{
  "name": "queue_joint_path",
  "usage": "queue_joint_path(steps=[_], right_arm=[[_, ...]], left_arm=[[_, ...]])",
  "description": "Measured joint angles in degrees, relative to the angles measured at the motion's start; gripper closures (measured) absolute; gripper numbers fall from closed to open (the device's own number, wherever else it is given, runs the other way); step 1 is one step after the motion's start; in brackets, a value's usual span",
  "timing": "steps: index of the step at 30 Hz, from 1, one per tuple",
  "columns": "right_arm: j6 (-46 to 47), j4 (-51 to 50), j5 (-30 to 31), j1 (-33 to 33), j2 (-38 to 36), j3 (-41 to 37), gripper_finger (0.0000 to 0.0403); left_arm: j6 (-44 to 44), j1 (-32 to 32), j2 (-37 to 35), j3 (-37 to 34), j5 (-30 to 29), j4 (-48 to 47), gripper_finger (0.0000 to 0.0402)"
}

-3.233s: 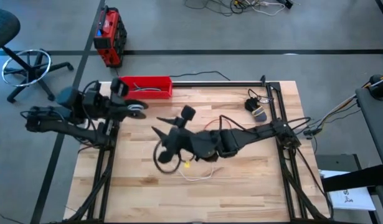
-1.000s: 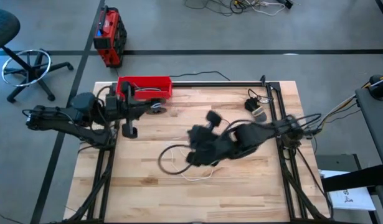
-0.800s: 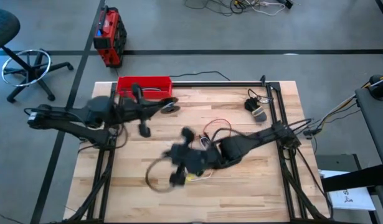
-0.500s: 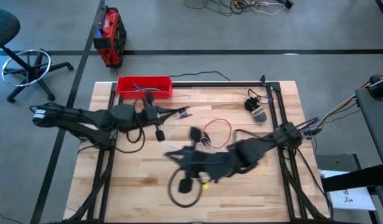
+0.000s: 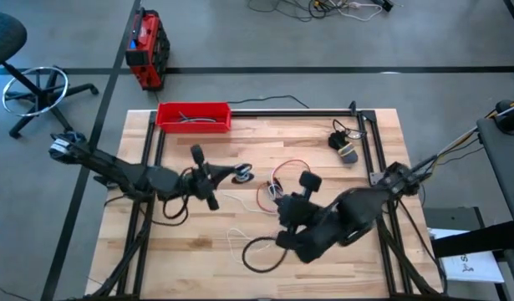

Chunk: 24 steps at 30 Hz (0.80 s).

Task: Coil cords
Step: Uncoil the white wire from the black spool

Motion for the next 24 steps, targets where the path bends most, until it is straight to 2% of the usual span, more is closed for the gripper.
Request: queue_joint_path(steps=[3, 5, 9, 11, 13, 15, 17, 20, 24], right_arm=[[6.68, -5.69, -1.80, -0.31, 3.25, -1.57, 0.0403], [7.29, -5.72, -1.65, -0.63, 5.26, -3.55, 0.0403], [3.29, 2.66, -1.15, -1.93, 9.80, -7.58, 0.0403], [-4.11, 12.82, -1.22, -2.51, 12.55, -8.19, 0.0403], [-16.32, 26.34, -1.39, -2.54, 14.69, -8.02, 0.0403], [-29.87, 39.36, -1.57, -2.16, 16.12, -6.30, 0.0403], [-41.63, 47.93, -1.02, -1.23, 16.57, -3.56, 0.0403], [-52.69, 52.42, 3.47, 0.46, 15.85, 0.77, 0.0403], [-59.77, 55.05, 11.31, 3.27, 10.70, 0.10, 0.0403]], left_arm=[[1.98, -3.31, 0.00, 0.46, -0.11, 2.08, 0.0401], [1.41, -5.01, 0.00, 1.39, -0.09, 4.67, 0.0401], [-4.46, -5.92, -0.09, 3.63, -0.11, 9.71, 0.0401], [-9.00, -5.26, -0.11, 4.69, -0.12, 10.78, 0.0401], [-13.44, -4.10, -0.06, 5.18, -0.09, 11.34, 0.0401], [-14.71, -2.91, 0.07, 5.17, -0.11, 10.64, 0.0401], [-14.51, -2.30, 0.11, 4.84, -0.12, 7.61, 0.0401], [-12.32, -2.16, 0.11, 4.70, -0.11, 0.62, 0.0401], [-11.37, -2.23, 0.32, 4.46, -0.11, -6.61, 0.0401]])
